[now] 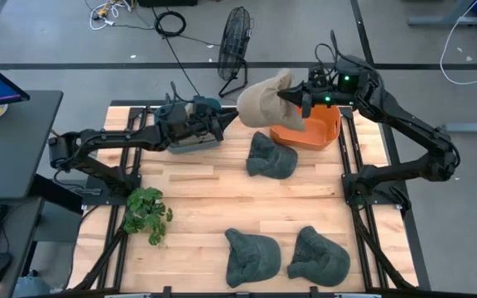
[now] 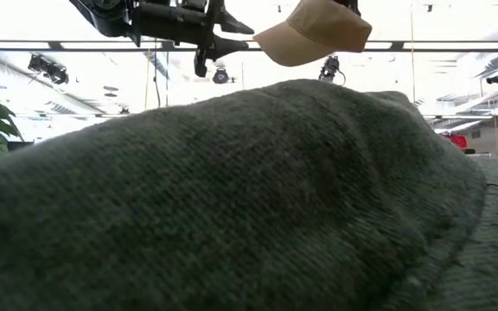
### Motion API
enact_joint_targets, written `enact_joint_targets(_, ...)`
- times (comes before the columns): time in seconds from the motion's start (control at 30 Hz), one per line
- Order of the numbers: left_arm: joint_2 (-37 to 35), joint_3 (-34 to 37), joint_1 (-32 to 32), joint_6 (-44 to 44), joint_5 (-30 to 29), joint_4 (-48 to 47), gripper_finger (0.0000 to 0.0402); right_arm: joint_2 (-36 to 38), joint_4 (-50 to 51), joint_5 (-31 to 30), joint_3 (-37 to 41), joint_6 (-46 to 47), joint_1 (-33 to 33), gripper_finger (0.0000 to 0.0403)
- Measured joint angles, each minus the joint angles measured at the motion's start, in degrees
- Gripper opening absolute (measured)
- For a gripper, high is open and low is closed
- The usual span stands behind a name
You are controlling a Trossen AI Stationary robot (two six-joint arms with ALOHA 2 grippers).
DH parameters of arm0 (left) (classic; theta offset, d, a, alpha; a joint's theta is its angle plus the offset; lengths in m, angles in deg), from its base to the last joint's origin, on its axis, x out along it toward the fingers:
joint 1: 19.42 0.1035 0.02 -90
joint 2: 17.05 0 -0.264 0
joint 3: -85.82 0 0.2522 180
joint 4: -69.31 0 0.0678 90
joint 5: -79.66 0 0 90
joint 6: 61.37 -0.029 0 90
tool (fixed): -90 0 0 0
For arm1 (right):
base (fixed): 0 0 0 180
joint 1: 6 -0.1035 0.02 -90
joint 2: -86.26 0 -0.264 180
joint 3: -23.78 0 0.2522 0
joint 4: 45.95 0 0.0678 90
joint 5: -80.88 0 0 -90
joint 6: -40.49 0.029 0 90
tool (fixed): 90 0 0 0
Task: Pick & Place hat
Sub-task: Put the brown cap into the blue bin
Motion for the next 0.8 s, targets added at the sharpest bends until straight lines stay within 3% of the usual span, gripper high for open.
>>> enact_joint_targets(0.47, 0.0, 0.0, -1.1, -1.1, -0.2, -0.9, 0.0138, -2.4, -3.2, 1.0, 0.0, -0.4, -2.1, 0.0000)
enact_joint_targets(0.8, 0.0, 0.0, -3.0, -3.8, 5.8, 2.1, 0.0048, -5.0, -3.4, 0.9, 0.0, -1.2, -3.2, 0.0000)
